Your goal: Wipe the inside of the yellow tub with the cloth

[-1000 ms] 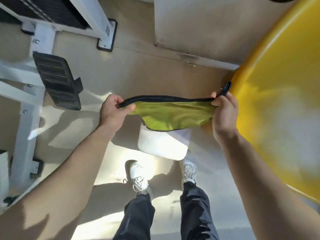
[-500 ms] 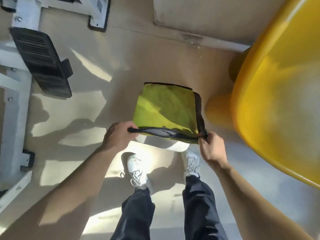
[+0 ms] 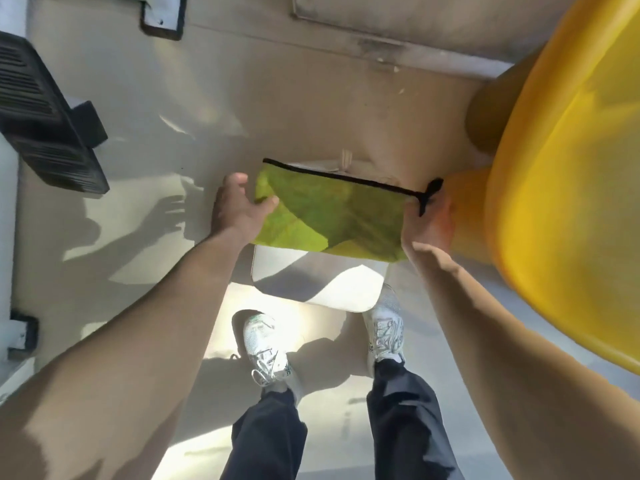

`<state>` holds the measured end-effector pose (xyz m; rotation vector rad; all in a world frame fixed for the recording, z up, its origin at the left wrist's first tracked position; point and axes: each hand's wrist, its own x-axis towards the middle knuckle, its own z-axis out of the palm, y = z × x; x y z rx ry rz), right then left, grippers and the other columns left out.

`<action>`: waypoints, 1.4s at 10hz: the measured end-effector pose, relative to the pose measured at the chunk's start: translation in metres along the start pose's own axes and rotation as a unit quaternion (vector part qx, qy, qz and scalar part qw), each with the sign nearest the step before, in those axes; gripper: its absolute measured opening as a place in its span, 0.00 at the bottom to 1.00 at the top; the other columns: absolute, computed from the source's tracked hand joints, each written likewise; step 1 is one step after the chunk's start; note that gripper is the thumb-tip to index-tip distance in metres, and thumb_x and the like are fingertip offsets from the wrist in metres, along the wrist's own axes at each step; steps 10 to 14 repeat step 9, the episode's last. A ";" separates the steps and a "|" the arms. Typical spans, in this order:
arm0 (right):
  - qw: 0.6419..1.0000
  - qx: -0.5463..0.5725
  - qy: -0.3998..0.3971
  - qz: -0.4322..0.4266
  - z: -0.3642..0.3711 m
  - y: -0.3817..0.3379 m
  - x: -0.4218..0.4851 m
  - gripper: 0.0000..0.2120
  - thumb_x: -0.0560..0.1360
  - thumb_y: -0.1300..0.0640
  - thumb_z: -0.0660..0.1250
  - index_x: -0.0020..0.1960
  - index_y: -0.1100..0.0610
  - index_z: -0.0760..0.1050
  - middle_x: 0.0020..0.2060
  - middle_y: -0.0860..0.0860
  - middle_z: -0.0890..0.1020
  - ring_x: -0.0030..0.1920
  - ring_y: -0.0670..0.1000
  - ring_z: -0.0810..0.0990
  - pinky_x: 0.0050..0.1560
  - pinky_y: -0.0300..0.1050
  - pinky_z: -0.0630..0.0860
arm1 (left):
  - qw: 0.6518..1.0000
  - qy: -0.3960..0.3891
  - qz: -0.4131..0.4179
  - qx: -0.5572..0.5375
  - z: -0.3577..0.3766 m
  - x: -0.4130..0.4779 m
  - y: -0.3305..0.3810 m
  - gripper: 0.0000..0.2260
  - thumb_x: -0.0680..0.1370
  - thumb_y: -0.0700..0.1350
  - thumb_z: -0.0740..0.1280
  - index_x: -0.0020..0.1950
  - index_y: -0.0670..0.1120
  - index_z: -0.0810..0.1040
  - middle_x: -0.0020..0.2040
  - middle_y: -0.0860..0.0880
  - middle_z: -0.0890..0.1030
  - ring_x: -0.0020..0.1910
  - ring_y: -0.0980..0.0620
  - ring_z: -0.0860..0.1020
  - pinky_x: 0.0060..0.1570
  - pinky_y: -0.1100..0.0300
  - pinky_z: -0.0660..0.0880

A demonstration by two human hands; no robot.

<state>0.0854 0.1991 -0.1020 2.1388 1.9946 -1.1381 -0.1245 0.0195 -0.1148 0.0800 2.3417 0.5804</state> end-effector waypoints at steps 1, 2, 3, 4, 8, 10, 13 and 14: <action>0.984 -0.046 -0.117 0.129 0.011 0.007 0.007 0.35 0.72 0.49 0.68 0.75 0.58 0.62 0.65 0.56 0.73 0.60 0.59 0.74 0.62 0.55 0.74 | 0.997 -0.022 -0.030 0.067 0.016 -0.006 -0.015 0.25 0.70 0.52 0.76 0.63 0.45 0.75 0.59 0.46 0.82 0.58 0.43 0.79 0.59 0.51 0.76; 0.944 0.103 -0.231 0.211 0.010 0.017 0.005 0.23 0.71 0.51 0.71 0.64 0.57 0.72 0.53 0.51 0.80 0.52 0.54 0.79 0.58 0.52 0.75 | 0.997 0.026 -0.032 0.067 0.019 -0.019 -0.017 0.18 0.71 0.48 0.75 0.59 0.46 0.78 0.54 0.45 0.83 0.56 0.42 0.80 0.56 0.53 0.77; 0.951 0.132 -0.182 0.211 0.003 0.024 0.006 0.13 0.70 0.56 0.77 0.52 0.55 0.78 0.45 0.50 0.83 0.47 0.54 0.82 0.58 0.51 0.80 | 0.991 -0.022 -0.085 -0.105 0.009 -0.026 -0.008 0.03 0.70 0.41 0.72 0.43 0.46 0.82 0.43 0.45 0.85 0.45 0.42 0.84 0.42 0.56 0.79; 0.970 0.119 -0.142 0.160 -0.013 0.004 -0.009 0.06 0.72 0.59 0.74 0.48 0.53 0.79 0.49 0.53 0.86 0.44 0.53 0.84 0.50 0.47 0.82 | 0.960 -0.077 -0.083 -0.256 -0.006 -0.042 0.012 0.11 0.66 0.41 0.71 0.48 0.50 0.81 0.48 0.45 0.86 0.50 0.42 0.84 0.52 0.44 0.82; 0.837 0.306 -0.436 0.125 -0.021 -0.102 -0.066 0.10 0.78 0.53 0.69 0.55 0.58 0.80 0.46 0.56 0.85 0.42 0.54 0.85 0.39 0.48 0.82 | 0.955 -0.211 0.112 -0.175 -0.032 -0.125 0.082 0.17 0.71 0.48 0.69 0.60 0.54 0.78 0.49 0.55 0.82 0.47 0.56 0.81 0.52 0.54 0.80; 0.890 0.205 -0.378 0.152 -0.014 -0.064 -0.050 0.07 0.78 0.56 0.66 0.53 0.57 0.79 0.47 0.57 0.83 0.44 0.55 0.83 0.41 0.50 0.83 | 0.929 -0.291 0.018 -0.226 -0.020 -0.127 0.070 0.25 0.70 0.49 0.66 0.67 0.50 0.76 0.58 0.51 0.83 0.53 0.55 0.83 0.56 0.55 0.79; 0.890 0.205 -0.378 0.152 -0.014 -0.064 -0.050 0.07 0.78 0.56 0.66 0.53 0.57 0.79 0.47 0.57 0.83 0.44 0.55 0.83 0.41 0.50 0.83 | 0.929 -0.291 0.018 -0.226 -0.020 -0.127 0.070 0.25 0.70 0.49 0.66 0.67 0.50 0.76 0.58 0.51 0.83 0.53 0.55 0.83 0.56 0.55 0.79; 0.890 0.205 -0.378 0.152 -0.014 -0.064 -0.050 0.07 0.78 0.56 0.66 0.53 0.57 0.79 0.47 0.57 0.83 0.44 0.55 0.83 0.41 0.50 0.83 | 0.929 -0.291 0.018 -0.226 -0.020 -0.127 0.070 0.25 0.70 0.49 0.66 0.67 0.50 0.76 0.58 0.51 0.83 0.53 0.55 0.83 0.56 0.55 0.79</action>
